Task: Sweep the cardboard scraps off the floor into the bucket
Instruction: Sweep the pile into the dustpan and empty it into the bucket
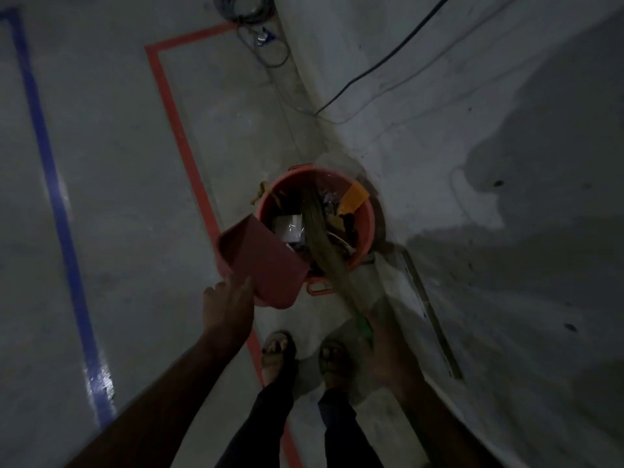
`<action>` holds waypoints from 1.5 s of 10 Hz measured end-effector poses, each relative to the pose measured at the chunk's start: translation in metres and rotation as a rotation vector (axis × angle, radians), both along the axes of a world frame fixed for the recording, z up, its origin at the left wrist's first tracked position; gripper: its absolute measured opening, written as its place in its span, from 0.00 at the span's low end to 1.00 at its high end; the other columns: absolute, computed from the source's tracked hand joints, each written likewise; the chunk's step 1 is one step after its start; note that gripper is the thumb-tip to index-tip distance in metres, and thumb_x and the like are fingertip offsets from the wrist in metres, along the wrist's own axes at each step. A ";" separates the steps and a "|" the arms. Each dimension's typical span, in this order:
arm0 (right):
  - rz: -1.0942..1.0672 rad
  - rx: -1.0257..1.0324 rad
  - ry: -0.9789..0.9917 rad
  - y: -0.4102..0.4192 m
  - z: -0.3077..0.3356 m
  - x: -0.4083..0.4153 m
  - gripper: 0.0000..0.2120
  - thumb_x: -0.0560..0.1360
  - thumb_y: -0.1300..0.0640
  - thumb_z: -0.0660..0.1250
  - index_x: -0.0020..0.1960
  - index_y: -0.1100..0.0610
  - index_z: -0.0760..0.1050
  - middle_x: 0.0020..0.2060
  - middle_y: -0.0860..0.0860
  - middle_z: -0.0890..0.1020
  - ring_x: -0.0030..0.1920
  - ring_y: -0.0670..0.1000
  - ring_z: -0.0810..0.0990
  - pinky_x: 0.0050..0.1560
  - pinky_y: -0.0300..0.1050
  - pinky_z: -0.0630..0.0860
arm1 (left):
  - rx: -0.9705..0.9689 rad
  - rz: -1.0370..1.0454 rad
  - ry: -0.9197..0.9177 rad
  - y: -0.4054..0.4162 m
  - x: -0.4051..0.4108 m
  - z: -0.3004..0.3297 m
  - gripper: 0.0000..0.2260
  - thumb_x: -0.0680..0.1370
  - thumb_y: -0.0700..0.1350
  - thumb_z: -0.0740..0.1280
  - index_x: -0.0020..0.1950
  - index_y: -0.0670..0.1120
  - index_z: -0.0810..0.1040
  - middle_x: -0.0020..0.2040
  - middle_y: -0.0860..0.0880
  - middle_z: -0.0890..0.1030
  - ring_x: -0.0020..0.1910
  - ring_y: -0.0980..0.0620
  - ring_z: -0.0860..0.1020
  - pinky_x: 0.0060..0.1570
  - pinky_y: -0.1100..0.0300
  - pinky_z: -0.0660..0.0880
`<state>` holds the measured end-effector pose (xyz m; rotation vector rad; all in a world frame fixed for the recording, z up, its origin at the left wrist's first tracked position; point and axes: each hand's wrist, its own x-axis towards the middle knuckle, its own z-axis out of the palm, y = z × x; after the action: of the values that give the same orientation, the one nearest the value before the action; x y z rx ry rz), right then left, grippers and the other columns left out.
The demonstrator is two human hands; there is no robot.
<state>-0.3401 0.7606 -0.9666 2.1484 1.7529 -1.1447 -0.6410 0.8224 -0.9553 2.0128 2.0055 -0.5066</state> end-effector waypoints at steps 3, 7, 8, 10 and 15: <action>-0.078 0.062 -0.035 -0.076 0.036 -0.002 0.32 0.75 0.40 0.53 0.78 0.45 0.61 0.72 0.52 0.70 0.73 0.55 0.68 0.69 0.55 0.69 | -0.060 0.054 0.041 -0.001 -0.011 0.021 0.19 0.77 0.39 0.64 0.68 0.49 0.75 0.58 0.42 0.80 0.51 0.39 0.81 0.48 0.49 0.73; -0.313 -0.285 0.158 0.072 -0.071 -0.036 0.19 0.79 0.55 0.62 0.69 0.56 0.71 0.61 0.60 0.79 0.50 0.56 0.81 0.45 0.41 0.72 | 0.022 0.013 -0.004 -0.015 -0.008 -0.009 0.17 0.70 0.37 0.74 0.59 0.48 0.81 0.45 0.41 0.80 0.37 0.38 0.81 0.36 0.50 0.73; -0.361 -0.270 0.256 0.068 -0.042 -0.038 0.20 0.78 0.56 0.64 0.70 0.52 0.70 0.55 0.56 0.80 0.44 0.50 0.79 0.37 0.38 0.72 | 0.025 0.031 -0.030 -0.018 -0.007 -0.012 0.18 0.72 0.37 0.72 0.61 0.48 0.81 0.46 0.40 0.80 0.38 0.37 0.81 0.37 0.48 0.74; -0.285 -0.047 0.186 -0.024 0.044 -0.032 0.30 0.82 0.54 0.62 0.80 0.53 0.53 0.76 0.53 0.64 0.76 0.54 0.62 0.70 0.35 0.54 | 0.049 0.066 -0.054 -0.023 -0.003 -0.002 0.17 0.68 0.35 0.75 0.55 0.46 0.83 0.41 0.39 0.79 0.33 0.38 0.80 0.34 0.48 0.75; -0.041 0.256 0.135 -0.081 0.054 -0.002 0.35 0.76 0.43 0.58 0.81 0.43 0.50 0.80 0.52 0.57 0.79 0.55 0.56 0.75 0.60 0.60 | 0.176 0.064 -0.083 -0.040 -0.016 0.005 0.18 0.61 0.34 0.80 0.48 0.45 0.83 0.38 0.39 0.78 0.28 0.39 0.78 0.30 0.50 0.74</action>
<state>-0.3424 0.6796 -0.9128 2.3064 2.0223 -1.1559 -0.6572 0.7822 -0.9503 2.0230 2.1210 -0.2364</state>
